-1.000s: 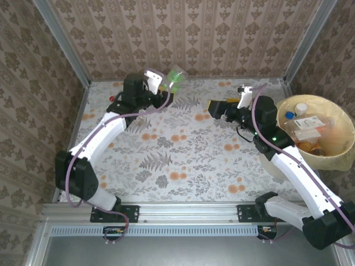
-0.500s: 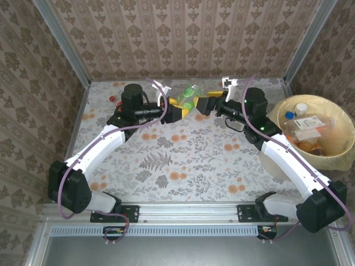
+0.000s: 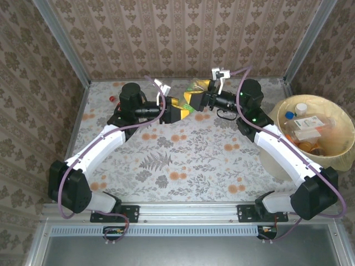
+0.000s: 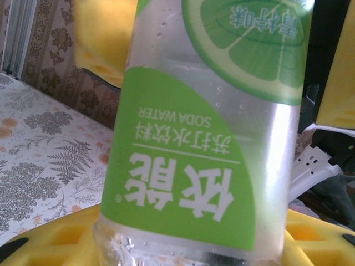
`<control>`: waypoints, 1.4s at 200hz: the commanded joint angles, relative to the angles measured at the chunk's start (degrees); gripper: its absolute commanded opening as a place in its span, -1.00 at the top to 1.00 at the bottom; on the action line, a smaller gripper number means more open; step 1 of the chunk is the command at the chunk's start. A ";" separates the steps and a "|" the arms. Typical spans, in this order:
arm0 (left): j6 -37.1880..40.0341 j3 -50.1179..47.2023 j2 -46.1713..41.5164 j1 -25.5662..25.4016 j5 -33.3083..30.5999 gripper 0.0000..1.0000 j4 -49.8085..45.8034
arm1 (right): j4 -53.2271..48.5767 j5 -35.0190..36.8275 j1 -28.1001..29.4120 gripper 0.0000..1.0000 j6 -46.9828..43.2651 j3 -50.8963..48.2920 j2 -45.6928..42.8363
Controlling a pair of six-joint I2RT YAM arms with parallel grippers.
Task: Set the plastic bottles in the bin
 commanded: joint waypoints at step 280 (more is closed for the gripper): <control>-8.44 -7.07 -7.28 12.54 -61.70 -1.00 -24.58 | -69.18 47.84 -21.57 0.17 -22.75 26.38 -17.10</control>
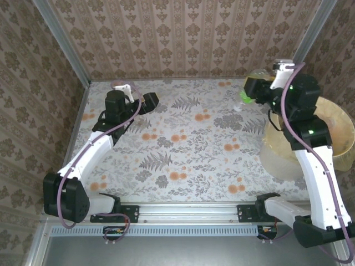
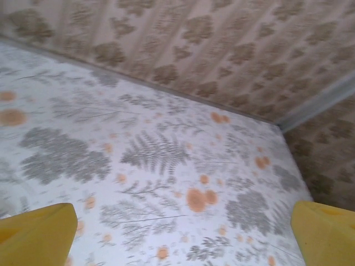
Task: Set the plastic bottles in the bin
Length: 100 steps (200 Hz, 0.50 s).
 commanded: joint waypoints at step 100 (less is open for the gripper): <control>-7.01 -1.24 0.80 5.68 -17.87 -1.00 -14.34 | -42.60 16.00 -24.78 0.10 -12.09 20.08 11.44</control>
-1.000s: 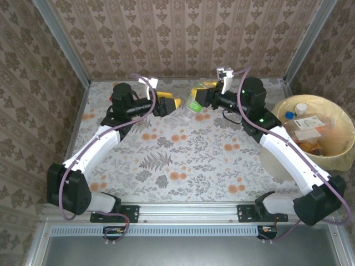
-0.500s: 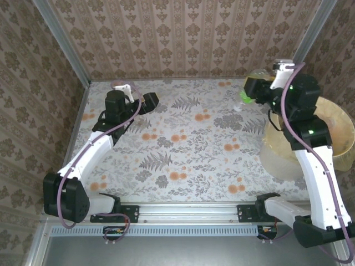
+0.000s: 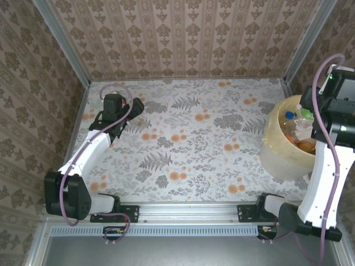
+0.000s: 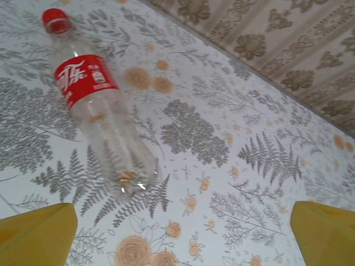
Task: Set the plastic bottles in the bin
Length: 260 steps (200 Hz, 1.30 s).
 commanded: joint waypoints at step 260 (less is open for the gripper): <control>-3.24 -0.46 7.05 3.99 -4.58 -1.00 -7.01 | 4.40 -16.79 -2.40 -1.00 8.44 -18.07 6.44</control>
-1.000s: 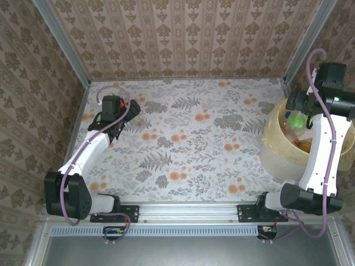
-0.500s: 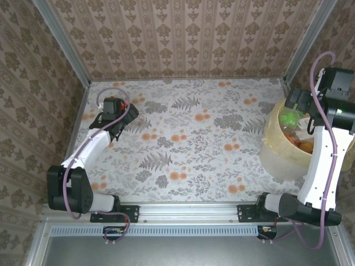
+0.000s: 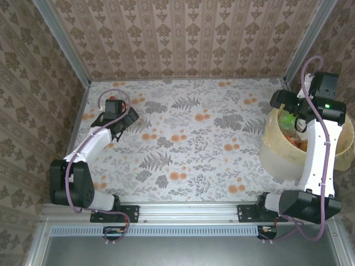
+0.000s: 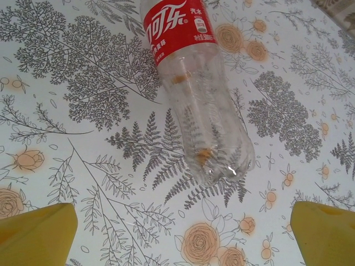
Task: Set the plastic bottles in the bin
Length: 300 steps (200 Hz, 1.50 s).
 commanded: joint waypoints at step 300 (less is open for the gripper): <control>-1.87 21.66 33.16 -1.61 -0.75 -0.13 -4.65 | 15.59 -10.25 21.26 -1.00 5.61 -4.76 -12.85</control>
